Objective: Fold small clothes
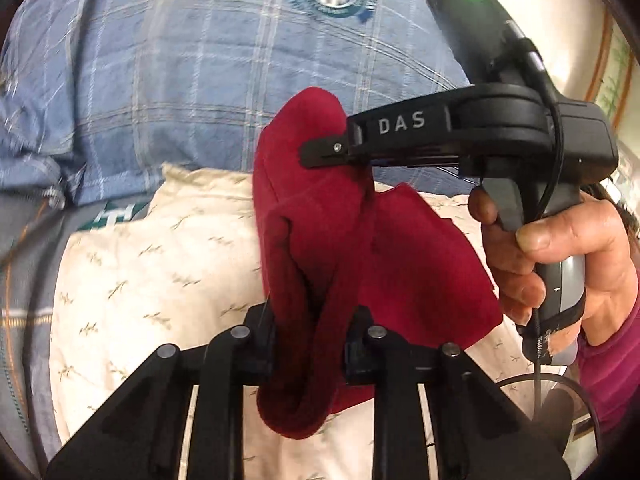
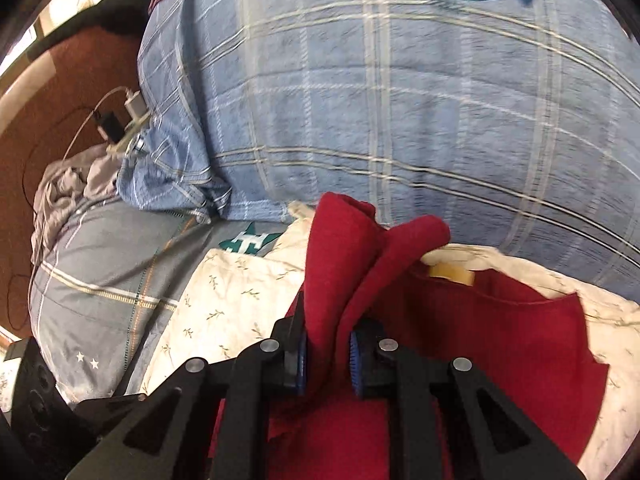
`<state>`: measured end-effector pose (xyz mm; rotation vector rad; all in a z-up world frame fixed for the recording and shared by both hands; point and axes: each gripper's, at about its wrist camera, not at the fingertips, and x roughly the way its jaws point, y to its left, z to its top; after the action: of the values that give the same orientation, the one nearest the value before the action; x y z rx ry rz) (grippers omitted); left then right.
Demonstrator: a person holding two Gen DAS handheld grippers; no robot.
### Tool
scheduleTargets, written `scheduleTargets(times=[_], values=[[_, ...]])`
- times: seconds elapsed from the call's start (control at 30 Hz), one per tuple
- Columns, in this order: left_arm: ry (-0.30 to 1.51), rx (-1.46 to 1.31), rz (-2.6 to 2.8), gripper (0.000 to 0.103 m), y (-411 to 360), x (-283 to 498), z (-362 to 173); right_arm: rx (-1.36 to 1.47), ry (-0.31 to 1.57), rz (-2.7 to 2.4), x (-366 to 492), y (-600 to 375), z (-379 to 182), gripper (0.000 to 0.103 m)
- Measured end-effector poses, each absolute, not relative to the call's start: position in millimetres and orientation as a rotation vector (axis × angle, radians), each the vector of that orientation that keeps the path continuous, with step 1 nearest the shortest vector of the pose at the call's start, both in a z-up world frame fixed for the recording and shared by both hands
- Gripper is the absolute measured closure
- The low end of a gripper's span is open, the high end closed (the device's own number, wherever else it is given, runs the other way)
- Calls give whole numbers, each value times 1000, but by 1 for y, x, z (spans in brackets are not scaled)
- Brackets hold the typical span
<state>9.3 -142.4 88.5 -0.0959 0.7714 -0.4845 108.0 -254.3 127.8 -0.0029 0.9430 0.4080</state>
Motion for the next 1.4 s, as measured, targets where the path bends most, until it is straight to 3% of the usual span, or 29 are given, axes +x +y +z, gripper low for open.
scheduleTargets(times=[0.57,1.0,1.03,1.13,1.2,1.3,1.37,1.4], values=[[796,-4,-614,86,-249,-3,112,101,922,315,91,-375,137,88],[894,27,-690,87,-340,8,80,171,984,170,100,-459,94,87],[910,19,-696,81,-342,9,76,174,997,166,101,-462,88,86],[954,-24,-748,60,-340,7,73,169,1003,117,98,-471,78,64],[966,-22,-803,57,-330,-3,81,169,986,89,87,-478,84,54],[893,31,-805,46,-298,-22,101,221,935,133,60,-486,104,48],[846,54,-763,42,-280,-26,109,217,902,164,43,-483,116,32],[825,69,-715,42,-269,-25,110,202,883,193,30,-475,121,30]])
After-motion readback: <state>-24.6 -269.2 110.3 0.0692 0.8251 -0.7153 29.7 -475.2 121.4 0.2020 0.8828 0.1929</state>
